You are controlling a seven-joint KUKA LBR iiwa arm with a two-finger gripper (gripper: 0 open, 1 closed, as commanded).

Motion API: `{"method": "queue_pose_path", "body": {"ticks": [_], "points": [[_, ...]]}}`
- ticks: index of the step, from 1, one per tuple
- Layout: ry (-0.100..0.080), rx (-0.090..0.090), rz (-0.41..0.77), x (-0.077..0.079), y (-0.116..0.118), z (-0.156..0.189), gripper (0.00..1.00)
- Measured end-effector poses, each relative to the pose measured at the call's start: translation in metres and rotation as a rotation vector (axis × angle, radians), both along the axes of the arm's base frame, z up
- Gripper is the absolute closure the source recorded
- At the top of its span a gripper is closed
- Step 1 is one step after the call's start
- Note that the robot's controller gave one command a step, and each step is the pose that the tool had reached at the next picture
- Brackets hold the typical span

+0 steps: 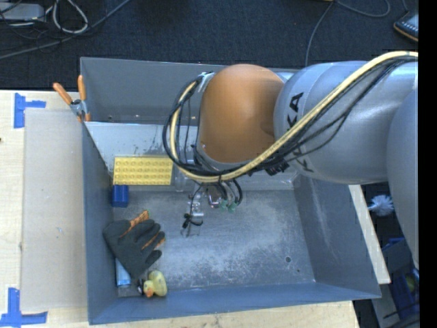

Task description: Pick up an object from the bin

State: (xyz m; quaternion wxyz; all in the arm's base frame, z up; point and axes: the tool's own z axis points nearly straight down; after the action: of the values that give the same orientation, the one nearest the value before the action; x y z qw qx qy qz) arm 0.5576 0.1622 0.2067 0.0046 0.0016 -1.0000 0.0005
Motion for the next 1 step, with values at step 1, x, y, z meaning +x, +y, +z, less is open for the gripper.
{"method": "queue_pose_path", "body": {"ticks": [1], "points": [[-0.007, 0.001, -0.005, 0.0018, -0.0009, 0.0043, 0.00]]}}
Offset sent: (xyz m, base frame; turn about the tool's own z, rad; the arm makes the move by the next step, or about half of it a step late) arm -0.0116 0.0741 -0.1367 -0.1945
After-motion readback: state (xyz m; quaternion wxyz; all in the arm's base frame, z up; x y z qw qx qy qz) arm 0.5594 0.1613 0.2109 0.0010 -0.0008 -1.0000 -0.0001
